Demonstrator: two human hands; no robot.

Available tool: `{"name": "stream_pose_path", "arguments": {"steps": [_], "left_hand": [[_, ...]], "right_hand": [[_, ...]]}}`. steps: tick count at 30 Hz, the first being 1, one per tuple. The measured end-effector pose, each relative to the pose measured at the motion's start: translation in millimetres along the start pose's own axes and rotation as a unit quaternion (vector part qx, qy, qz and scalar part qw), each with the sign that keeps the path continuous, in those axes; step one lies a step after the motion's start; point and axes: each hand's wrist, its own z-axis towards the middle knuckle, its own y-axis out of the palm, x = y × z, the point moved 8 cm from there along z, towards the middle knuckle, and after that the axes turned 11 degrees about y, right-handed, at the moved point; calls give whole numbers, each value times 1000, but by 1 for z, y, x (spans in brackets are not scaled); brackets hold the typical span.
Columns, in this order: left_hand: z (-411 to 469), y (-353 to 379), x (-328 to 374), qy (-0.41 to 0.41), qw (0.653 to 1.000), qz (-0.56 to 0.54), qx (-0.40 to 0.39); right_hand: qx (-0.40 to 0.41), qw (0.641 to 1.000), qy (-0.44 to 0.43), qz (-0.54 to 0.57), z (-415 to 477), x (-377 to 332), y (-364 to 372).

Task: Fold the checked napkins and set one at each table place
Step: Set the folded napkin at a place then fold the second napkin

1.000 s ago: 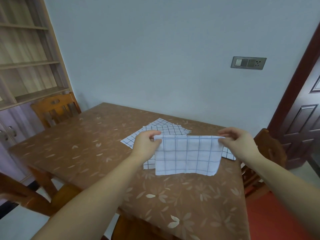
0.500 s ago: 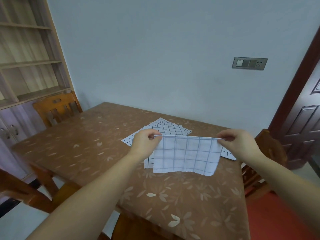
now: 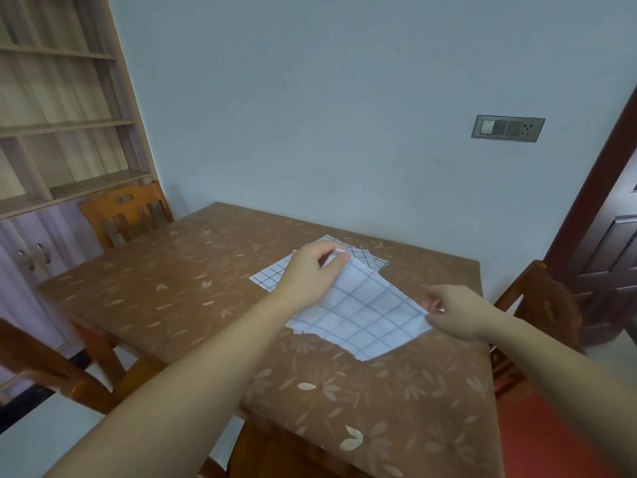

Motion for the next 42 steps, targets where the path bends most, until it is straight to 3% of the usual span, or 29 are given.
{"name": "stream_pose_path", "arguments": {"steps": [3, 6, 12, 15, 21, 25, 28, 31, 34, 36, 39, 42], "left_hand": [[2, 13, 6, 7, 999, 15, -38], [2, 20, 15, 33, 996, 43, -70], [3, 9, 25, 48, 997, 62, -17], [9, -8, 28, 67, 992, 108, 26], [24, -47, 25, 100, 978, 150, 104], [30, -43, 29, 122, 977, 162, 68], [30, -43, 31, 119, 979, 132, 99], [27, -54, 24, 86, 978, 108, 154], [23, -61, -4, 18, 983, 90, 161], [21, -59, -33, -58, 987, 43, 140], [8, -40, -73, -181, 983, -25, 37], [-8, -18, -90, -225, 970, -1, -92]], "right_hand": [[-29, 990, -61, 126, -11, -41, 1], [14, 968, -118, 220, -18, -78, -15], [80, 931, -190, 300, -32, -110, -40], [66, 941, -184, 275, -30, -102, -32], [-36, 985, -134, 98, -27, -60, 17], [-80, 989, -116, 46, -23, -45, 35], [-68, 990, -113, 48, -17, -46, 24], [-27, 978, -77, 194, -5, -33, -1], [35, 921, -47, 384, -3, -18, -33], [69, 892, -41, 444, -6, -16, -55], [85, 863, -60, 495, -9, -23, -80], [145, 901, -119, 391, -16, -40, -101]]}}
